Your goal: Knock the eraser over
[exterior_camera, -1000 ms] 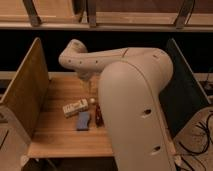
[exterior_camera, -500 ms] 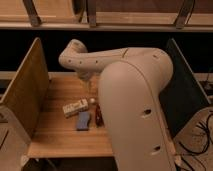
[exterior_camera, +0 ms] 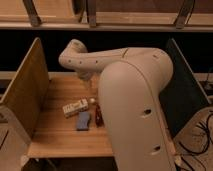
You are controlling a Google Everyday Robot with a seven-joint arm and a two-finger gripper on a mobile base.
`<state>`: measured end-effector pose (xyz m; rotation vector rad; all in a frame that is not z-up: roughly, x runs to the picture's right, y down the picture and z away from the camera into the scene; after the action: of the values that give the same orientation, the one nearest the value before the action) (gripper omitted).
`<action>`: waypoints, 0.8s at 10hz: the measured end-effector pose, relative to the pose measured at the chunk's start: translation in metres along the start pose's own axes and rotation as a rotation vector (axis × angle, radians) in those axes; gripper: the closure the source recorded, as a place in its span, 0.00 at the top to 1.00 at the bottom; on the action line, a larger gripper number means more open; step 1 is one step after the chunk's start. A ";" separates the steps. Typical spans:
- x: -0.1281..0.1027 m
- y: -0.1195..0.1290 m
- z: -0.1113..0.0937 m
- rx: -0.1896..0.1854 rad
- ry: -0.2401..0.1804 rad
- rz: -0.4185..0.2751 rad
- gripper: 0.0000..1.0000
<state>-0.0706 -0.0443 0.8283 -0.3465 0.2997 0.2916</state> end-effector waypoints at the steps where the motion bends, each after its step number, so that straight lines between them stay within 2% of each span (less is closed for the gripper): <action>1: 0.000 0.000 0.000 0.000 0.000 0.000 0.42; 3: 0.001 0.002 -0.001 -0.003 0.003 -0.001 0.20; 4: 0.001 0.011 -0.002 -0.029 0.000 0.001 0.10; 5: 0.003 0.028 -0.004 -0.081 -0.004 0.001 0.02; 7: 0.011 0.072 -0.011 -0.202 0.004 -0.065 0.00; 8: 0.012 0.084 -0.015 -0.234 0.006 -0.090 0.00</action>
<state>-0.0902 0.0287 0.7869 -0.5901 0.2550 0.2374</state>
